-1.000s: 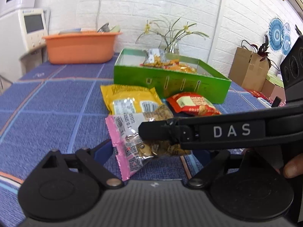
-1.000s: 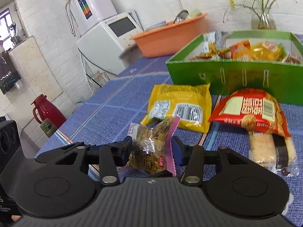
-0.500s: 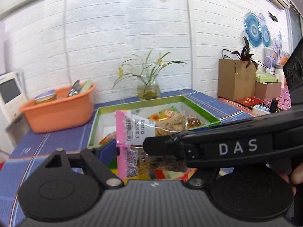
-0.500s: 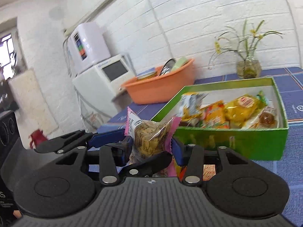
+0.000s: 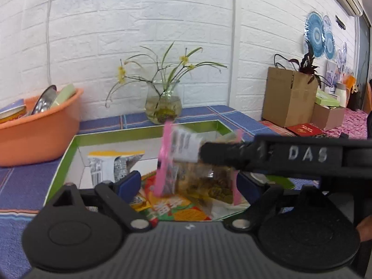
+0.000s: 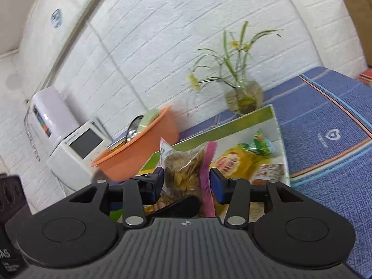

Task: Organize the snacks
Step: 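Lower the cookie bag into the green box and open the right tool, then grasp the yellow snack bag with the left tool while the right tool grasps the black-labelled cake bag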

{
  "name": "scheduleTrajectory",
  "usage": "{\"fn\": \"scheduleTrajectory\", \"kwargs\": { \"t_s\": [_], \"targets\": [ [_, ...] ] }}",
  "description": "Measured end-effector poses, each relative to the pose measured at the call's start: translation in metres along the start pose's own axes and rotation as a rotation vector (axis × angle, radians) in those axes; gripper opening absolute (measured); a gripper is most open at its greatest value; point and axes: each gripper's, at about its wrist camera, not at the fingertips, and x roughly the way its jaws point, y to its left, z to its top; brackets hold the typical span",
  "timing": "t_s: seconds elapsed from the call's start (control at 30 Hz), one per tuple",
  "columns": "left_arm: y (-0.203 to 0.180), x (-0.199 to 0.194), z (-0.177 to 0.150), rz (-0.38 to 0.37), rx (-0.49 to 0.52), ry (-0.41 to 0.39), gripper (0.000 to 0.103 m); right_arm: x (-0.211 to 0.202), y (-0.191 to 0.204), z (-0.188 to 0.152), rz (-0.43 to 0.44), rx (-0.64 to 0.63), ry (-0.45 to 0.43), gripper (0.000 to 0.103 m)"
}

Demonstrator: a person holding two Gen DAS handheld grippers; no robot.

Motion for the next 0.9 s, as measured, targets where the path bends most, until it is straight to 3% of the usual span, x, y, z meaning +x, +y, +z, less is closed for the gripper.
{"fn": "scheduleTrajectory", "kwargs": {
  "t_s": [0.07, 0.2, 0.4, 0.53, 0.67, 0.8, 0.9],
  "targets": [
    [0.001, -0.007, -0.005, 0.013, 0.028, -0.008, 0.093, -0.006, -0.002, 0.002, -0.016, -0.03, -0.017, 0.103],
    [0.011, -0.031, -0.011, 0.027, 0.04, -0.032, 0.099, -0.021, 0.003, 0.005, -0.087, -0.099, -0.044, 0.103],
    [0.041, -0.084, -0.031, 0.07, -0.018, -0.07, 0.102, -0.063, 0.012, -0.004, -0.077, -0.15, -0.053, 0.103],
    [0.062, -0.108, -0.055, 0.13, -0.031, -0.04, 0.102, -0.085, 0.022, -0.031, -0.091, -0.246, 0.024, 0.103],
    [0.082, -0.111, -0.075, 0.205, -0.063, 0.021, 0.102, -0.094, 0.027, -0.064, -0.169, -0.305, 0.138, 0.103],
    [0.099, -0.1, -0.079, 0.195, -0.2, 0.072, 0.102, -0.09, 0.029, -0.084, -0.233, -0.314, 0.2, 0.103],
    [0.098, -0.088, -0.081, 0.188, -0.228, 0.102, 0.102, -0.08, 0.033, -0.09, -0.281, -0.353, 0.227, 0.103]
  ]
}}
